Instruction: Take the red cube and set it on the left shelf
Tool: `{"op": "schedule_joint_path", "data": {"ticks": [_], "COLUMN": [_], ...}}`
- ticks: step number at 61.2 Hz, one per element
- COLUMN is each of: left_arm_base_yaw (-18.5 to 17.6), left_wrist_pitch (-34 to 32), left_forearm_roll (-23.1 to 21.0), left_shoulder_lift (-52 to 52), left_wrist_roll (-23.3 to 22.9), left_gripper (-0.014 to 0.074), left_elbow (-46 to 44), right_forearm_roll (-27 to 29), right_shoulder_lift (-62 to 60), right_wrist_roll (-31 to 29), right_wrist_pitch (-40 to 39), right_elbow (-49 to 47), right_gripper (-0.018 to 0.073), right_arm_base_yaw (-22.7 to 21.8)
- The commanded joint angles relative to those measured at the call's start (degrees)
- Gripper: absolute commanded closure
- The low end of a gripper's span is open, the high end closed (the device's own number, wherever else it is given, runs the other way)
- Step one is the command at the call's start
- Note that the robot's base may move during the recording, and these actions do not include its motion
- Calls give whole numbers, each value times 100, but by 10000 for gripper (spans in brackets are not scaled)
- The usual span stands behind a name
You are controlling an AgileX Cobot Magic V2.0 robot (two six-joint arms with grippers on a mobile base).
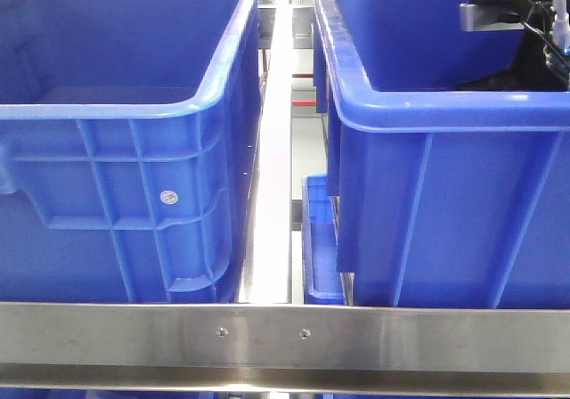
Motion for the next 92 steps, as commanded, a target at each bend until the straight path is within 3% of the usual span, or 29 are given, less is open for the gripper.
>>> {"op": "schedule_joint_path", "data": {"ticks": [1, 5, 22, 29, 42, 48, 60, 74, 92], "left_arm_base_yaw": [-7, -7, -7, -7, -7, -7, -7, -7, -7], "left_wrist_pitch": [-498, -498, -498, -498, -498, -498, -498, -498, -498], "left_forearm_roll": [-26, -26, -26, -26, -26, -26, -26, -26, -26], "left_shoulder_lift": [-82, -82, -82, -82, -82, -82, -82, -82, -82], "left_wrist_roll": [-5, -5, -5, -5, -5, -5, -5, -5, -5], "left_gripper": [495, 495, 495, 495, 495, 495, 495, 495, 495], "left_elbow": [132, 132, 132, 132, 132, 132, 132, 132, 132], "right_forearm_roll": [-27, -27, -32, -32, -32, -32, -32, -26, -26], "right_shoulder_lift": [-231, -237, -645, -1163, -2283, -2815, -4254, -6175, -8403], "right_wrist_roll": [-44, -44, -44, -44, -44, -44, -44, -44, -44], "right_wrist_pitch": [-241, -214, -190, -190, -171, -164, -594, -1194, -1213], "right_elbow": [-215, -215, -222, -222, -205, -165, 847, 2838, 4300], "right_gripper": [-21, -74, -48, 67, 403, 510, 503, 503, 503], "right_arm_base_yaw": [8, 8, 8, 8, 8, 8, 8, 8, 8]}}
